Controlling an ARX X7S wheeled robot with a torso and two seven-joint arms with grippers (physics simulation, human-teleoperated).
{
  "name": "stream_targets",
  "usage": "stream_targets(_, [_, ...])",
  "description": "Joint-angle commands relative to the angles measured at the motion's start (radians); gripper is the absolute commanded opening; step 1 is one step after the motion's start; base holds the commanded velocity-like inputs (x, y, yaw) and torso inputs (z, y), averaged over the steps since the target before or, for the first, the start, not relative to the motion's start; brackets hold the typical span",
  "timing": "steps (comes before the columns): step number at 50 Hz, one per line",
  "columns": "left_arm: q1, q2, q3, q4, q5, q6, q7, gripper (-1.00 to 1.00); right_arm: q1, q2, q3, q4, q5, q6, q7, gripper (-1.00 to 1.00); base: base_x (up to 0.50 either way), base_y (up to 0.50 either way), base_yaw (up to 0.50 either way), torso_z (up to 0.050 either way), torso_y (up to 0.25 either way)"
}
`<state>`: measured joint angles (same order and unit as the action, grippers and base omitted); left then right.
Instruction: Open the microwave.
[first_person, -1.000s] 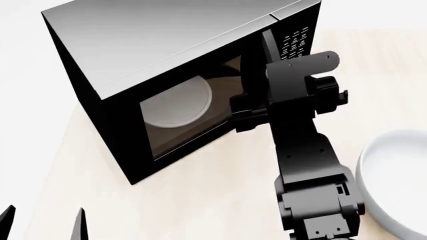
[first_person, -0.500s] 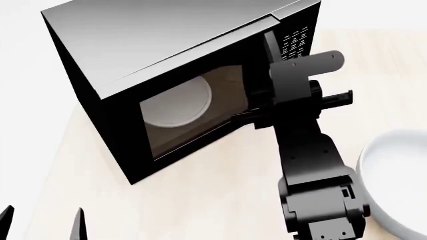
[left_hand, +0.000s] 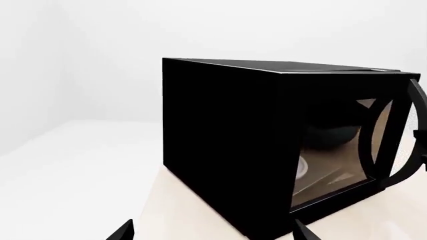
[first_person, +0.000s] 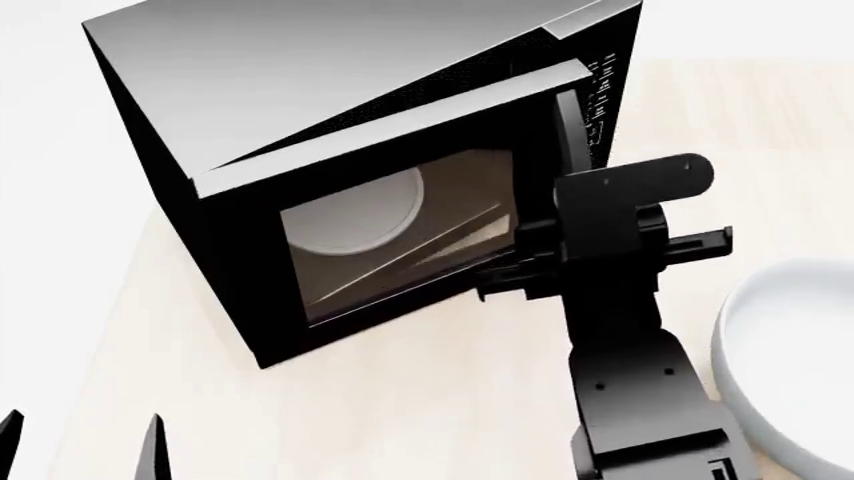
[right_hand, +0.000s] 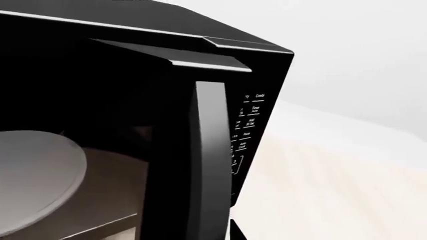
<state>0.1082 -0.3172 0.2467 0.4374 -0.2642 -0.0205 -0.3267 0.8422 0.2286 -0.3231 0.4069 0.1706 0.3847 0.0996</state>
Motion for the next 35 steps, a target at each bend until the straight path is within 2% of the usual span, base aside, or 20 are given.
stream_targets(1, [0.004,-0.006,0.005,0.010,0.008,0.001,-0.007,1.00,-0.138,0.000,-0.035,-0.265,0.131,0.073,-0.009,-1.00,0.00,0.00,0.00,0.000,0.000])
stream_targets(17, [0.005,-0.011,0.005,0.013,0.005,0.004,-0.015,1.00,-0.265,0.049,-0.033,-0.541,0.187,0.144,0.016,-1.00,0.00,0.00,0.00,0.000,0.002])
stream_targets(35, [-0.002,-0.016,-0.001,0.002,-0.007,0.006,-0.020,1.00,-0.336,0.068,-0.032,-0.628,0.214,0.151,0.033,-1.00,0.00,0.00,0.00,0.000,0.002])
